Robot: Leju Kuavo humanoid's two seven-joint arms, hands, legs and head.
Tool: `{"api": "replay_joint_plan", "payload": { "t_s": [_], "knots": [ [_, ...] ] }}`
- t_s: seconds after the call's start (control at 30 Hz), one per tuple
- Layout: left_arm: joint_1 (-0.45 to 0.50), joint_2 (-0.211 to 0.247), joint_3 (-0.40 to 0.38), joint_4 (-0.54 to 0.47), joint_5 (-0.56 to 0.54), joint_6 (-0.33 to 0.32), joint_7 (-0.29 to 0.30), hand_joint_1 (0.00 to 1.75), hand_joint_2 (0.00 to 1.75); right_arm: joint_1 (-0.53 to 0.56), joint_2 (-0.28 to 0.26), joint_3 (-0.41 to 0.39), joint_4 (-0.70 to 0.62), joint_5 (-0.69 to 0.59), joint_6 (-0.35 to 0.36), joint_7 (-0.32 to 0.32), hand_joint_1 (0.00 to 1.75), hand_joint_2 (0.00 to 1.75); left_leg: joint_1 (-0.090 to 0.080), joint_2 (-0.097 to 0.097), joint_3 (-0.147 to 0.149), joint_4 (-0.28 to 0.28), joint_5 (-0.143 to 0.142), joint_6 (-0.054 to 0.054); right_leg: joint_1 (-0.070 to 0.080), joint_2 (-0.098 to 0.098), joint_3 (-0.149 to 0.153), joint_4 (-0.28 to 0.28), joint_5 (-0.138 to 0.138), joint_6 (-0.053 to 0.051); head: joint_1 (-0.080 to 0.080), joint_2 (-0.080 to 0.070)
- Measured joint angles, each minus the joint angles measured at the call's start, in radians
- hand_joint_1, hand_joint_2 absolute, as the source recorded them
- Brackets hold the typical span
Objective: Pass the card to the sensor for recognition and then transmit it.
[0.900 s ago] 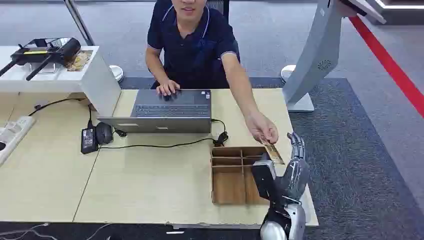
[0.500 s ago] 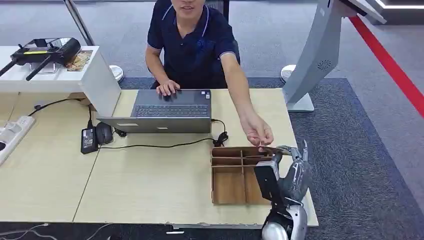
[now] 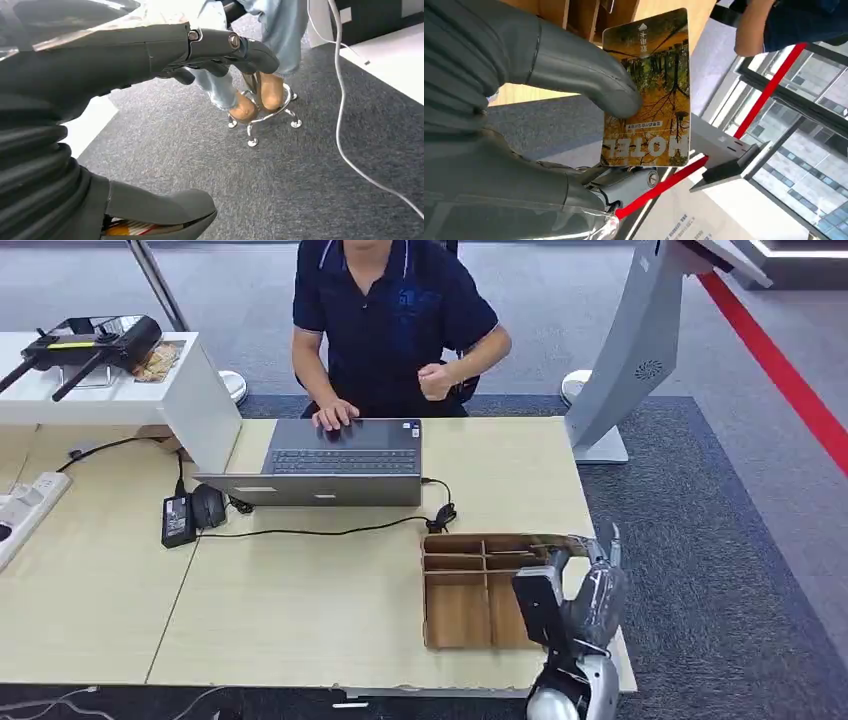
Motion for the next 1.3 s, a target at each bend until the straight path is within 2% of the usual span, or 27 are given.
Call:
{"api": "replay_joint_plan", "payload": {
  "t_s": [0.47, 1.0, 1.3],
  "knots": [
    [0.001, 0.0, 0.0, 0.0, -0.003, 0.0, -0.002, 0.0, 1.75, 0.014, -0.002, -0.014, 0.004, 0.019, 0.0, 0.042, 1.75, 1.75, 0.0, 0.0, 0.0, 0.0, 0.0, 0.0, 0.0, 0.0, 0.0, 0.0, 0.0, 0.0, 0.0, 0.0],
    [0.003, 0.0, -0.012, 0.0, -0.008, 0.0, 0.007, 0.0, 1.75, 0.025, -0.01, -0.157, 0.126, 0.11, 0.0, 0.042, 1.75, 1.75, 0.0, 0.0, 0.0, 0.0, 0.0, 0.0, 0.0, 0.0, -0.001, 0.0, 0.0, 0.0, 0.0, 0.0],
    [0.004, 0.0, -0.022, 0.0, -0.01, 0.0, 0.018, 0.0, 1.75, 0.025, -0.009, -0.205, 0.174, 0.132, 0.0, 0.029, 1.75, 1.75, 0.0, 0.0, 0.0, 0.0, 0.0, 0.0, 0.0, 0.0, -0.001, 0.0, 0.0, 0.0, 0.0, 0.0]
  ]
}}
